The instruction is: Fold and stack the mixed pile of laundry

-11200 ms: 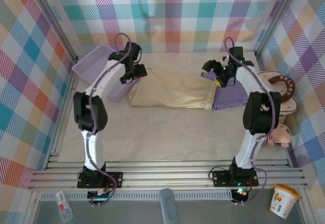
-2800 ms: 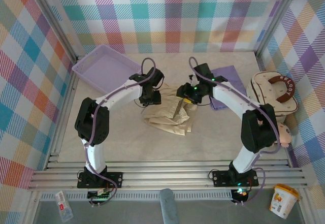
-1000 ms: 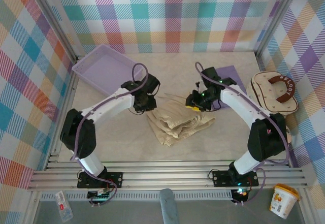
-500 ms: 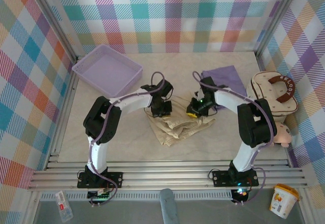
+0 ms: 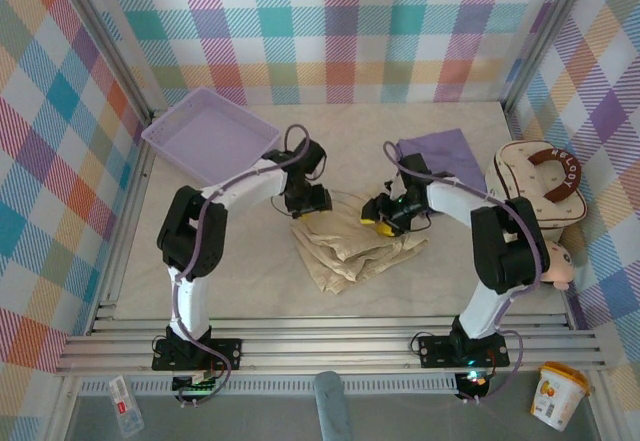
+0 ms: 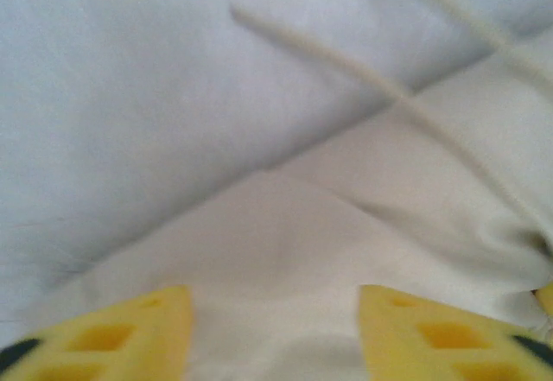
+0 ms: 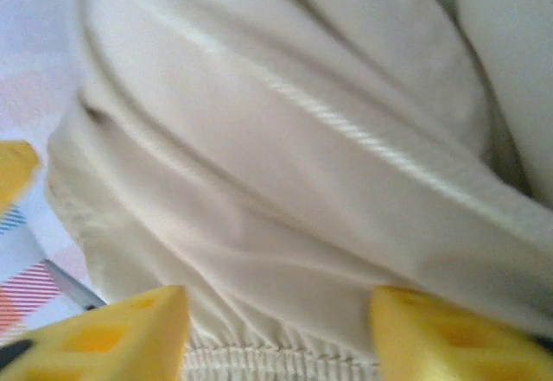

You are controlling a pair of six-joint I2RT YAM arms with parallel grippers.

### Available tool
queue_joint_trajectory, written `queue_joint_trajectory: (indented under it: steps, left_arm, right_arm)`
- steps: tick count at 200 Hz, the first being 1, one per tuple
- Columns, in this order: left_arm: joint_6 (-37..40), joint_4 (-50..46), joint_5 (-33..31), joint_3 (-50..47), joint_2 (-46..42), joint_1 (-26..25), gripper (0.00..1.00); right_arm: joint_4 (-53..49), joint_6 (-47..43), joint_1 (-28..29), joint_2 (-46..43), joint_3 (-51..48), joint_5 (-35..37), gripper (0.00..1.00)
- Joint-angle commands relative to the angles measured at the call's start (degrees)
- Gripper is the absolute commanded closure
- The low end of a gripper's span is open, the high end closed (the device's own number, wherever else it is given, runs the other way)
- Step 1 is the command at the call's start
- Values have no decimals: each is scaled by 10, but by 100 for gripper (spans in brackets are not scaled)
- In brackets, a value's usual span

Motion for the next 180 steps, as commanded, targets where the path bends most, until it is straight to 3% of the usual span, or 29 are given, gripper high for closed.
queue_joint_trajectory:
  steps: [1,22,44,61,131,160,180]
  left_arm:
    - [11,-70,-20,6,-55,22,37]
    - [-5,-61,2,-56,-96,30,26]
    - [-45,-2,50,-149,-137,30,20]
    - [-98,78,95,-224,-155,27,7]
    - [-153,203,97,-244,-88,-12,5]
    - [-164,217,91,-242,-60,-22,11]
    - [-166,219,84,-236,-50,-22,28]
  right_arm:
    - [-76,-69,-2,-23,50,105,25]
    - [-94,-135,-3,-5,82,167,0]
    - [-100,-199,-3,28,101,229,1]
    - [-79,-226,-7,45,97,233,1]
    - [-10,-229,-4,79,38,103,0]
    - [10,-194,2,60,-5,82,10]
    - [24,-170,2,58,-23,68,28]
